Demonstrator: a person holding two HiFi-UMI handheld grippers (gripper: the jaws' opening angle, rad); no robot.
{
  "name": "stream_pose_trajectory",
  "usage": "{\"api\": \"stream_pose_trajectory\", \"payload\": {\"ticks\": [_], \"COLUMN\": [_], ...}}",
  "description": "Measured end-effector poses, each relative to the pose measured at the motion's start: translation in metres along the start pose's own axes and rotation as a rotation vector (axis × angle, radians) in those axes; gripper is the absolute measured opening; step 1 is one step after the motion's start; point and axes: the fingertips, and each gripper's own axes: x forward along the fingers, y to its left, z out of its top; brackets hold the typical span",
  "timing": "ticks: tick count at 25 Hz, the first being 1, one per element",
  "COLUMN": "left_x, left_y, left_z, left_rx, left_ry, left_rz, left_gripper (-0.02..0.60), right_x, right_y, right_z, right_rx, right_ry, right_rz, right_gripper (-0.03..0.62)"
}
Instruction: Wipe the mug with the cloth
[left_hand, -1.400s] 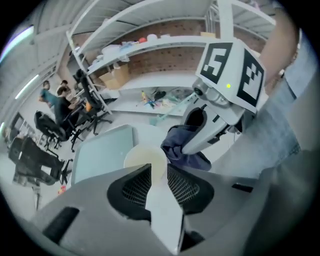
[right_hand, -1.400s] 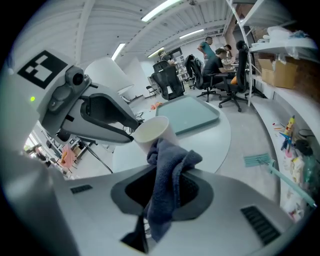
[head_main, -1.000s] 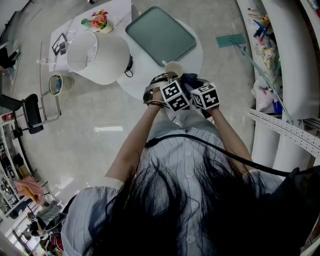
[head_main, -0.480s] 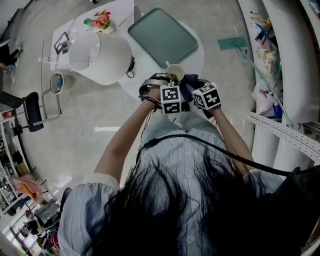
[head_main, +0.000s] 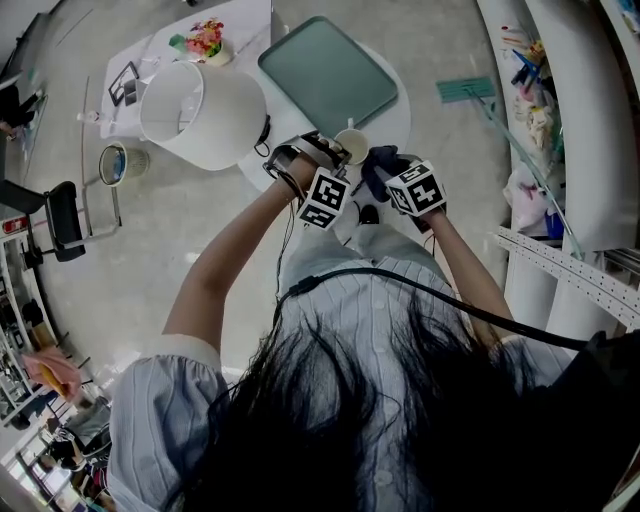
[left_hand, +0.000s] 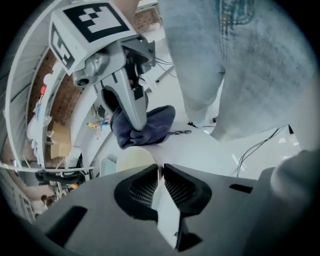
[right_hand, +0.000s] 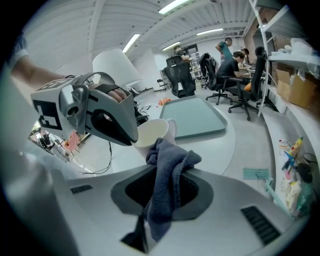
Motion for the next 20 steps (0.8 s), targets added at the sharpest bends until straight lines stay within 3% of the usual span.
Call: {"api": "stream_pose_trajectory", "payload": {"ticks": [4, 6, 7, 12, 16, 18, 20], "left_x": [-0.001, 0.000, 0.000, -0.003, -0.012, -0.021, -0.028], "left_y": [0.002, 0.003, 0.004, 0.007, 0.008, 0.016, 0.028], "left_z": [-0.004, -0.005, -0.006, -0.010, -0.012, -0.007, 0.000], "left_rx": [0.139, 0.130, 0.088, -0.319, -0.790, -1.025, -1.180], "left_ry": [0.002, 0.006, 0.004, -0.055, -0.102, -0.152, -0.199], "left_rz": [0.032, 0.049, 0.050, 0.000, -0.046, -0.028, 0.028], "left_gripper": [0.052, 0.052, 0.052, 0.060, 0.080, 0.080, 0.080], "right_x": [0.000, -0.001, -0.001, -0.001, -0.001, -0.001, 0.000], "right_y": [-0.002, -0.002, -0.002, -0.004, -0.004, -0.004, -0.005], "right_z": [0.003, 0.002, 0.002, 0.002, 0.001, 0.002, 0.002], "right_rx": [-0.007, -0.010, -0.009, 0.006, 0.021, 0.031, 0.045], "right_ry": [0.005, 0.007, 0.008, 0.003, -0.004, -0.009, -0.015], "right_rz": [-0.004, -0.005, -0.004, -0.003, -0.001, -0.002, -0.004], "right_gripper": [0.086, 0.086, 0.086, 0.086, 0.086, 0.086, 0.086]}}
